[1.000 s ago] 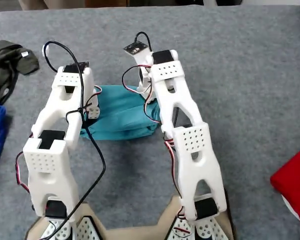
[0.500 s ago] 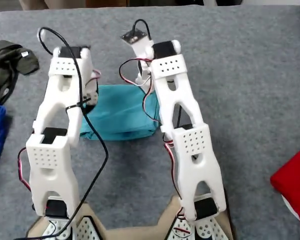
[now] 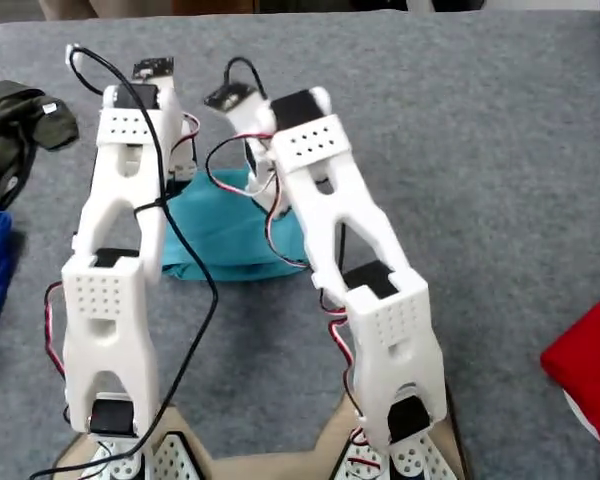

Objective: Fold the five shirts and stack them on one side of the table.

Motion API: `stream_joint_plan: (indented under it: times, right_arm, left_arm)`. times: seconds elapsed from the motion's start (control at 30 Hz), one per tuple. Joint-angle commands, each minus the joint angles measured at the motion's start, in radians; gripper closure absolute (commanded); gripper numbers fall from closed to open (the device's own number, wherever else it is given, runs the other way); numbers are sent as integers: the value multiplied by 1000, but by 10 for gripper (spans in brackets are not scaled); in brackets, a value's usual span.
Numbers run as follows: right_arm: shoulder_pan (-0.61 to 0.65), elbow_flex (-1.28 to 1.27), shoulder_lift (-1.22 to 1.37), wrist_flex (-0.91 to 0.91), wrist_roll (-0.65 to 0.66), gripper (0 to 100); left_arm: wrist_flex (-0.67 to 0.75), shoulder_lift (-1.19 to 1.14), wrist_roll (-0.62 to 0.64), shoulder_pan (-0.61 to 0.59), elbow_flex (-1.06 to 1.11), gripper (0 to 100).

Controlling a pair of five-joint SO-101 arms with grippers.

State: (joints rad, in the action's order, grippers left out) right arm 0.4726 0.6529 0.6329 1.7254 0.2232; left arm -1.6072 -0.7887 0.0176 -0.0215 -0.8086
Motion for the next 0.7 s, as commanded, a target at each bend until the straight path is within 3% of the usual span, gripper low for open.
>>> stream_joint_plan:
  times: [0.0, 0.3, 0.67]
  right_arm:
    - [12, -102, -85, -74, -9, 993]
    - [-2, -461, -91, -316, -37, 993]
    - [-111, -593, -93, -361, -29, 993]
  left_arm:
    - [14, -77, 6, -5, -149, 980]
    - [-14, -348, 8, -9, -404, 980]
    - [-37, -390, 5, -21, -486, 980]
